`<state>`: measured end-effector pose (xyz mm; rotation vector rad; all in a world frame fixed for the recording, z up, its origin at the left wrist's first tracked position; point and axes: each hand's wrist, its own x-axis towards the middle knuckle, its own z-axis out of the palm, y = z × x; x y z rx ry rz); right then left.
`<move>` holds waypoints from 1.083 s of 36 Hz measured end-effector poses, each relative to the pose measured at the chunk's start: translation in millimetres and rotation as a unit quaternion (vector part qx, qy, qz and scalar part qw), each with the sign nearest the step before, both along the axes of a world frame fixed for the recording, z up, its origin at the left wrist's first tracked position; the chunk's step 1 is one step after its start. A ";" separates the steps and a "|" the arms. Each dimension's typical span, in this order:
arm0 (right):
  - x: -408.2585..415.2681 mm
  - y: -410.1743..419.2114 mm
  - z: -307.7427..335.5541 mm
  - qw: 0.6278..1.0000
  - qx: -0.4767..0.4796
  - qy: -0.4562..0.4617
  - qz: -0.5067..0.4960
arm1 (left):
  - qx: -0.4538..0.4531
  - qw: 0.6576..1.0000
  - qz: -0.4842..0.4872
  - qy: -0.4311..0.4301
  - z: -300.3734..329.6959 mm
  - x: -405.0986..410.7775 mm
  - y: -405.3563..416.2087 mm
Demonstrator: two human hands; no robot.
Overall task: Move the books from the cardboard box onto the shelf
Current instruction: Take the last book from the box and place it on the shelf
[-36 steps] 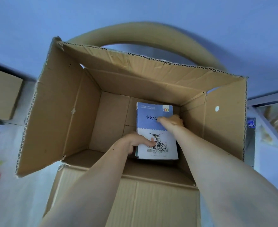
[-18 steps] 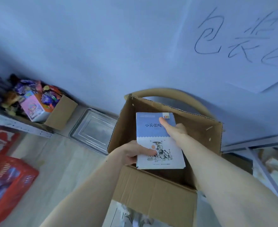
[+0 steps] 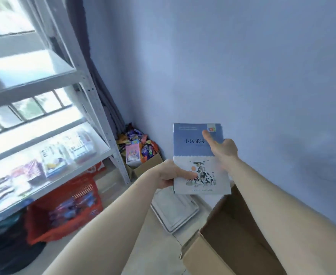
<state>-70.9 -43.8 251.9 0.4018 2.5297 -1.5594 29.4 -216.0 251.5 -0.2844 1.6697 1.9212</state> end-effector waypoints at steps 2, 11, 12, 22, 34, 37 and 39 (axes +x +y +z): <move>-7.2 -45.8 20.0 0.999 -0.006 0.029 0.034 | -0.001 0.999 0.042 0.018 15.8 2.4 -39.8; -19.4 -271.1 93.9 0.977 -0.096 0.119 0.149 | -0.115 0.976 0.151 0.110 83.5 16.1 -241.2; -19.4 -295.1 102.3 0.973 -0.104 0.128 0.159 | -0.131 0.971 0.159 0.123 91.5 17.3 -263.1; -47.2 -485.1 177.1 0.918 -0.223 0.220 0.244 | -0.215 0.905 0.279 0.239 162.4 2.7 -432.2; -142.7 -660.0 200.1 0.844 -0.312 0.305 0.311 | -0.221 0.786 0.481 0.318 161.2 -95.0 -579.4; -163.9 -687.4 193.5 0.828 -0.318 0.315 0.337 | -0.234 0.764 0.512 0.315 150.9 -116.5 -601.8; -175.9 -702.5 187.2 0.819 -0.334 0.311 0.347 | -0.246 0.753 0.527 0.308 144.7 -128.5 -614.2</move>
